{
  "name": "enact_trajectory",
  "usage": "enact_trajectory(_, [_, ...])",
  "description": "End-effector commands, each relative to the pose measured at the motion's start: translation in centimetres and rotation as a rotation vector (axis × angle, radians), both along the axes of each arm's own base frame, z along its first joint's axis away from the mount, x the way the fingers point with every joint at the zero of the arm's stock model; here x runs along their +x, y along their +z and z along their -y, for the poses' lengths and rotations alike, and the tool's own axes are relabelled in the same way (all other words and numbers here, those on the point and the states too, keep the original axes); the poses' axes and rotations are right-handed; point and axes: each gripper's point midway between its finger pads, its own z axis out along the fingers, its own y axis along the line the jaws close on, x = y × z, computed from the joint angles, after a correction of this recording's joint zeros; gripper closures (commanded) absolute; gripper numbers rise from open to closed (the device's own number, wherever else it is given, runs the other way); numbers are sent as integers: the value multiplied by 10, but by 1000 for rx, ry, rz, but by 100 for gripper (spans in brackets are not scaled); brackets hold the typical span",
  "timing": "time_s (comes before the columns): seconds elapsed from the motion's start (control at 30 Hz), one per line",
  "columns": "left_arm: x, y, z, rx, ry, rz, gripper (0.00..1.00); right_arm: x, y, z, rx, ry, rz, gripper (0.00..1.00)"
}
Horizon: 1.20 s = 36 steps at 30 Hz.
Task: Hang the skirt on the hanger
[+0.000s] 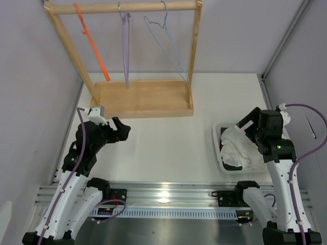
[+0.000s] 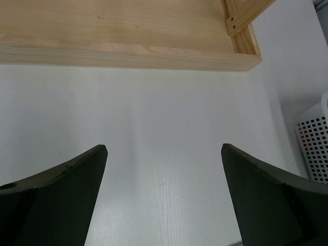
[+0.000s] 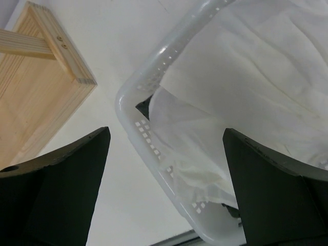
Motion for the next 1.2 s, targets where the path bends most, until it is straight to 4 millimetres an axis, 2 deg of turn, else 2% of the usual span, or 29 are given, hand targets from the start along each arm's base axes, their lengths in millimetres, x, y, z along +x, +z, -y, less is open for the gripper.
enact_trajectory(0.0, [-2,10,12,-16,-77,40,1,-26,-7,14,18,-127,-71,2])
enact_trajectory(0.1, [-3,12,16,-26,-100,48,1,-41,-16,22,13,-182,-123,4])
enact_trajectory(0.27, [-4,12,16,-28,-101,46,1,-59,-24,48,-11,-317,-178,5])
enact_trajectory(0.6, [-6,13,16,-31,-99,51,1,-65,-39,81,18,-423,-257,5])
enact_trajectory(0.73, [-6,12,17,-34,-103,48,1,-71,-61,85,31,-443,-306,6])
enact_trajectory(0.77, [-6,12,17,-34,-102,48,1,-67,-63,86,35,-440,-294,7])
enact_trajectory(0.9, [-6,12,17,-34,-104,47,1,-59,-72,84,60,-426,-293,11])
enact_trajectory(1.07, [-6,11,16,-32,-100,44,1,-46,-70,87,54,-406,-260,18])
enact_trajectory(1.13, [-5,10,16,-28,-96,40,1,-43,-74,86,55,-385,-261,26])
enact_trajectory(1.17, [-5,11,15,-27,-93,41,1,-43,-77,85,57,-380,-266,36])
